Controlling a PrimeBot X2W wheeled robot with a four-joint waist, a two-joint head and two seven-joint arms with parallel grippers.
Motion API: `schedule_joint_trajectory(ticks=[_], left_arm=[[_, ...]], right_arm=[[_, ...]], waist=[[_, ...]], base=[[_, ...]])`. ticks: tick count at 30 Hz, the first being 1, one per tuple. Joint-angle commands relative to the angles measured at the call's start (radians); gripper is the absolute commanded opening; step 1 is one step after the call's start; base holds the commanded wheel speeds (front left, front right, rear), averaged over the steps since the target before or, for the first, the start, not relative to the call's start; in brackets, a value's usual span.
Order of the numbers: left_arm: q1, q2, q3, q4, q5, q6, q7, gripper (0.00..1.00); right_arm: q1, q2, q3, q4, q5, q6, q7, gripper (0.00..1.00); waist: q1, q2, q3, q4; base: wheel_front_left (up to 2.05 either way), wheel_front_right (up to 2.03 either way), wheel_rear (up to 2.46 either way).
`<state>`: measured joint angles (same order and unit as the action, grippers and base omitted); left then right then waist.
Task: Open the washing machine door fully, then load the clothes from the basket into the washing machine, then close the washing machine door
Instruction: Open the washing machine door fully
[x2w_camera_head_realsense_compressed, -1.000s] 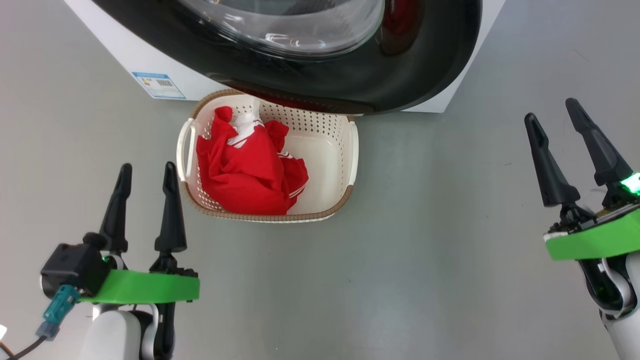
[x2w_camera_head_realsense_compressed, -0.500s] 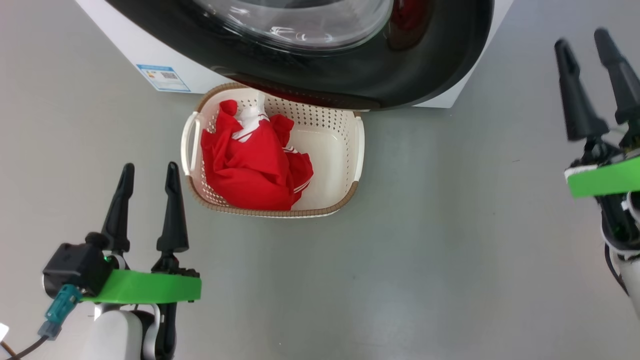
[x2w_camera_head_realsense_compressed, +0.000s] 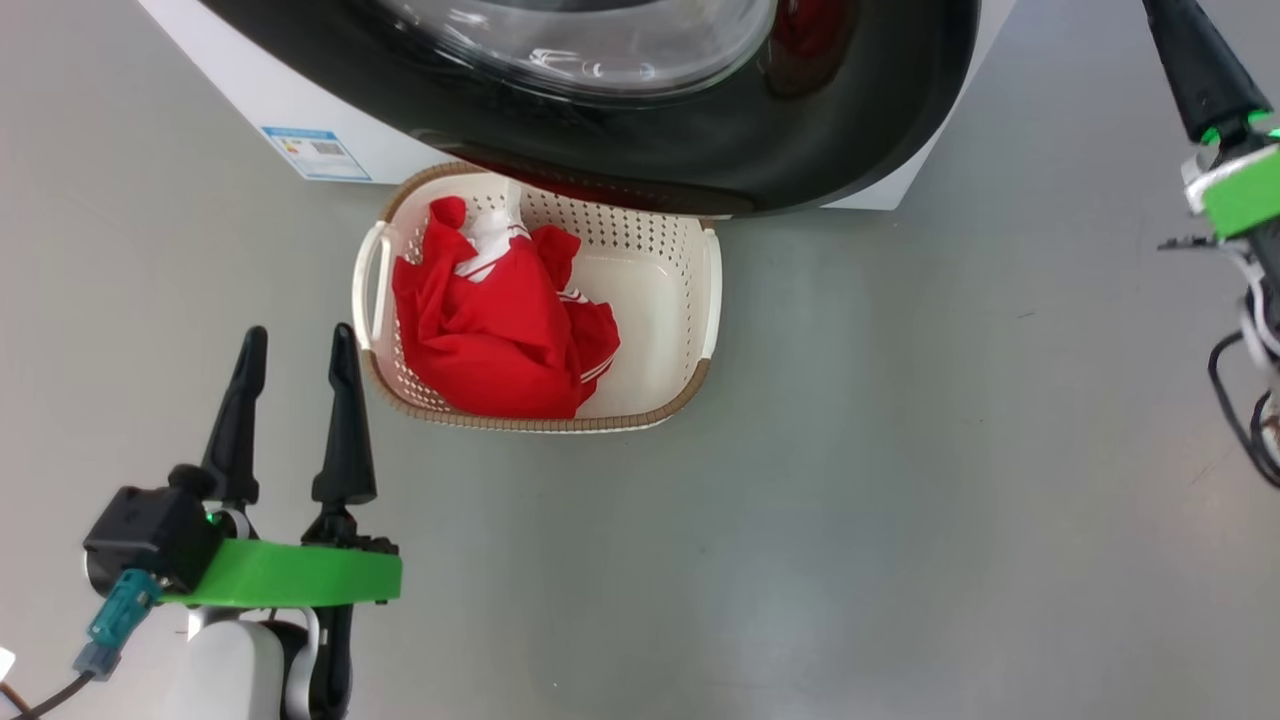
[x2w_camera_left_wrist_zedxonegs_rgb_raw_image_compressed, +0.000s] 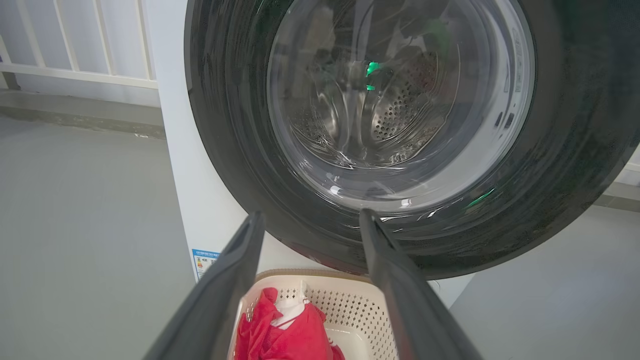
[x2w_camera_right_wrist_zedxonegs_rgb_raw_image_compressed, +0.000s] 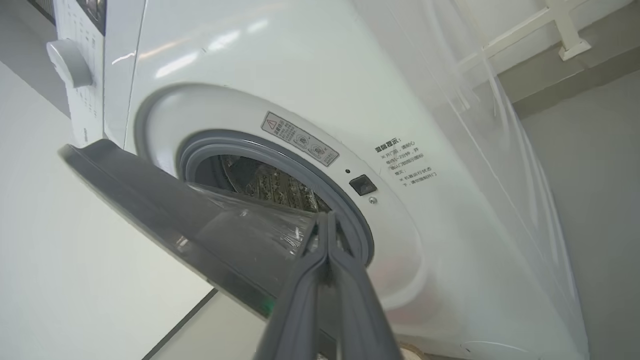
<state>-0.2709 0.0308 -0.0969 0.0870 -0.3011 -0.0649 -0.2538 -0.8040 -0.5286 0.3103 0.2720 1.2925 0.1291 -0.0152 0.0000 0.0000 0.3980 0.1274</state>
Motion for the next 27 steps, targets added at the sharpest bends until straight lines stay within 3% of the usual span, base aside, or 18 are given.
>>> schedule_joint_trajectory(ticks=[1,8,16,27], left_arm=[[0.001,0.019,0.031,-0.025,-0.003,0.004,-0.008,1.00],[-0.009,0.019,0.029,-0.025,0.001,0.001,-0.008,1.00],[-0.017,0.019,0.024,-0.029,-0.003,0.005,-0.008,1.00],[-0.031,0.019,0.016,-0.030,-0.018,0.013,-0.008,1.00]], right_arm=[[-0.018,-0.012,0.010,-0.004,0.044,0.002,0.032,0.00],[-0.143,0.012,-0.014,0.161,0.246,0.002,0.220,0.00],[-0.285,0.036,-0.013,0.292,0.376,0.002,0.442,0.00],[-0.439,0.064,0.036,0.446,0.410,0.002,0.623,0.00]], waist=[[0.0000,0.0000,0.004,0.001],[0.0000,0.0000,0.019,0.009],[0.0000,0.0000,0.040,0.022],[0.0000,0.0000,0.062,0.043]], base=[[0.00,0.00,0.00],[0.00,0.00,0.00],[0.00,0.00,0.00],[0.00,0.00,0.00]])
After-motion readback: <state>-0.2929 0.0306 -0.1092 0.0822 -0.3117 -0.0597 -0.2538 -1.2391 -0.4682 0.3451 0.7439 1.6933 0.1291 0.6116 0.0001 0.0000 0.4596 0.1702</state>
